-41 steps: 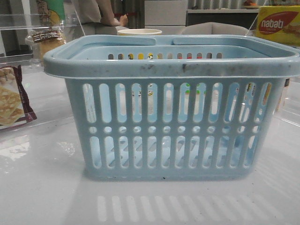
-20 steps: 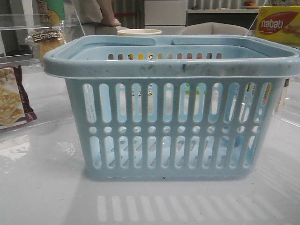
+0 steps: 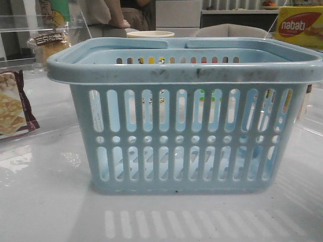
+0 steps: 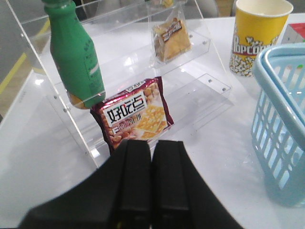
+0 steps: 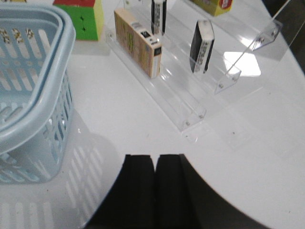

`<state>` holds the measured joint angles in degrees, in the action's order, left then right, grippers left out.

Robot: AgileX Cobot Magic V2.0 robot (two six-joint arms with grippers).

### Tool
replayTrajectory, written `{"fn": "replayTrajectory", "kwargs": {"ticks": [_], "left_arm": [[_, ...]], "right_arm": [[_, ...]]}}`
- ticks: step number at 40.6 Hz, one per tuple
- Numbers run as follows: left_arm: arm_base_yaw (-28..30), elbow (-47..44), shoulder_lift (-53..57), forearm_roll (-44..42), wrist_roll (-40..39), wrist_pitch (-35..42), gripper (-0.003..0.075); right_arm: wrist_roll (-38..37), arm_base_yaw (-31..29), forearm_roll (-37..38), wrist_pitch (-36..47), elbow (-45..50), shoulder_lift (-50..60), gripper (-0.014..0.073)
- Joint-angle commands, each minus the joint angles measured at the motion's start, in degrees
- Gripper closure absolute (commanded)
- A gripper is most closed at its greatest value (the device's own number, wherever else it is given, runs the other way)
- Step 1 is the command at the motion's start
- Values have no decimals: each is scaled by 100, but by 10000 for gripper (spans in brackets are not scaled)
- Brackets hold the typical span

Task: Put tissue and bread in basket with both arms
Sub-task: 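Move the right gripper down toward the black-and-white tissue pack on the shelf, then close the right gripper on the tissue pack and lift it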

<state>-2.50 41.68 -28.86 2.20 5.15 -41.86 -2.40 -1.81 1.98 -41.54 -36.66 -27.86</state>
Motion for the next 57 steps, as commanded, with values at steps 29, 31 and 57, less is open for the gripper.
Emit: {"fn": "replayTrajectory", "kwargs": {"ticks": [29,31,57], "left_arm": [[-1353,-98,-647,347,242,433,247],[-1383,-98,-647,347,242,420,247],[-1373,-98,-647,347,242,420,247]], "right_arm": [[63,-35,342,394,-223,-1708,86],[-8,-103,355,461,-297,-1870,86],[-64,-956,355,1300,-2730,-5104,86]]}}
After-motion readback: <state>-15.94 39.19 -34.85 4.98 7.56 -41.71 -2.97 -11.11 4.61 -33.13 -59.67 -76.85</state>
